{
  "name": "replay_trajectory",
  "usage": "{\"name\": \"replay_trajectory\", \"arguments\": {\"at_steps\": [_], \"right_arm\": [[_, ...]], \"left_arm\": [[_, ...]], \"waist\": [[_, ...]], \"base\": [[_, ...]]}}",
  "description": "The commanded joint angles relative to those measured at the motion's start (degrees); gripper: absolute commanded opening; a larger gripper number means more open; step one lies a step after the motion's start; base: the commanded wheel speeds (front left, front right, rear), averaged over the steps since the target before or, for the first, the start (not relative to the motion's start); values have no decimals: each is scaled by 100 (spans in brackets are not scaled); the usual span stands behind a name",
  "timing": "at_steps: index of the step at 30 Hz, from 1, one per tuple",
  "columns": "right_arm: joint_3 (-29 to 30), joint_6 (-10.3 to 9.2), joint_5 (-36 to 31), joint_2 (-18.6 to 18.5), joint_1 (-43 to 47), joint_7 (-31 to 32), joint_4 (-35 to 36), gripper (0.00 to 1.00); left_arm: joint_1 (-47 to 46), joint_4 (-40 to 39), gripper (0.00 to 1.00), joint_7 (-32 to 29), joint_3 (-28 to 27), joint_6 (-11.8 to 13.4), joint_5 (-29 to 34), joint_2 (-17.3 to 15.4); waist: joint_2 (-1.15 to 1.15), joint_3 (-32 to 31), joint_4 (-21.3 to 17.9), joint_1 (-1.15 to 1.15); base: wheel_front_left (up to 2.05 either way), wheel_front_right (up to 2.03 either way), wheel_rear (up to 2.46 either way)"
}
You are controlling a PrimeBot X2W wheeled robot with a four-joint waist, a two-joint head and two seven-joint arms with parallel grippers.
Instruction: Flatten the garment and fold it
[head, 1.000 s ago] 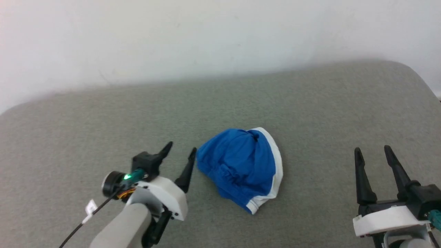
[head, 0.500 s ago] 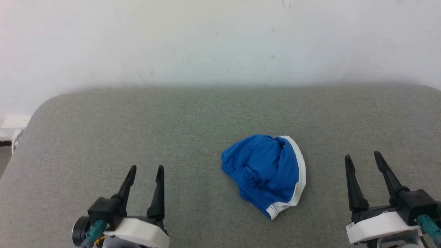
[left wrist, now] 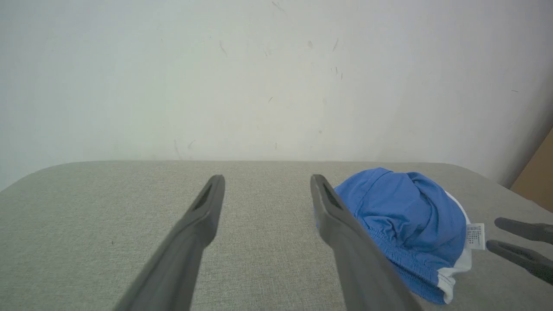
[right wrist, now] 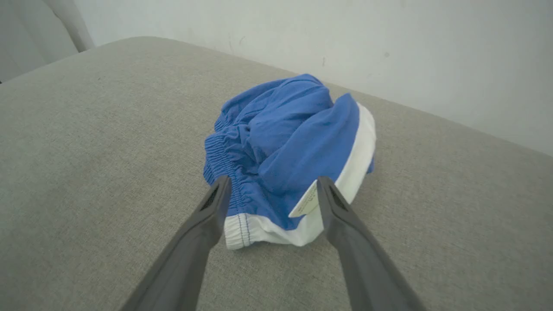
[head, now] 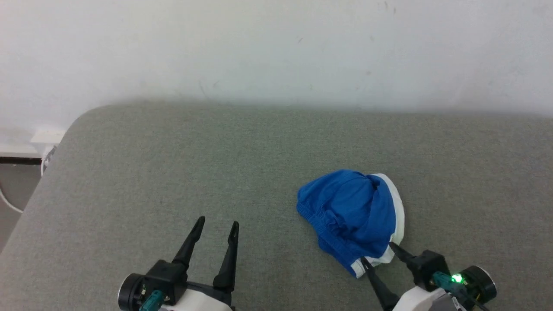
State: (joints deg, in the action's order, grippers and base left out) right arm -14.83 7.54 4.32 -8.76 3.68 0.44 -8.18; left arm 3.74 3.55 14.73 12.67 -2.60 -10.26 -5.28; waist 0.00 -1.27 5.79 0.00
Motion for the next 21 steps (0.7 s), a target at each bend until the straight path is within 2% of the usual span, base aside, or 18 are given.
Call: {"name": "replay_trajectory", "arguments": {"at_steps": [1,4,9,15,16,17,21], "right_arm": [[-70,-5,83,-86,-115,123,5,100],[-446,-5,415,-372,-304,774,-43,100],[-668,-5,724,-624,-610,1404,-304,100],[-507,-5,722,-600,-844,1889,-944,100],[-497,-5,728,-581,-864,1927,-1027,61],[-508,-5,736,-569,-882,1936,-1089,0],[-580,-5,833,-503,-965,1708,-1177,0]], "left_arm": [[40,30,100,27,-43,-37,46,27],[-13,78,100,27,-87,-121,115,103],[-139,126,100,27,-100,-204,181,185],[-283,171,100,27,-53,-253,178,228],[-304,180,100,27,-42,-258,173,231],[-322,190,100,27,-29,-263,169,233],[-389,238,100,27,40,-266,119,238]], "waist": [[0,72,128,0],[0,167,300,0],[0,394,613,0],[0,682,923,0],[0,717,960,0],[0,746,993,0],[0,781,1068,0]], "base": [[0,0,0],[0,0,0],[0,0,0],[0,0,0],[0,0,0],[0,0,0],[0,0,0]]}}
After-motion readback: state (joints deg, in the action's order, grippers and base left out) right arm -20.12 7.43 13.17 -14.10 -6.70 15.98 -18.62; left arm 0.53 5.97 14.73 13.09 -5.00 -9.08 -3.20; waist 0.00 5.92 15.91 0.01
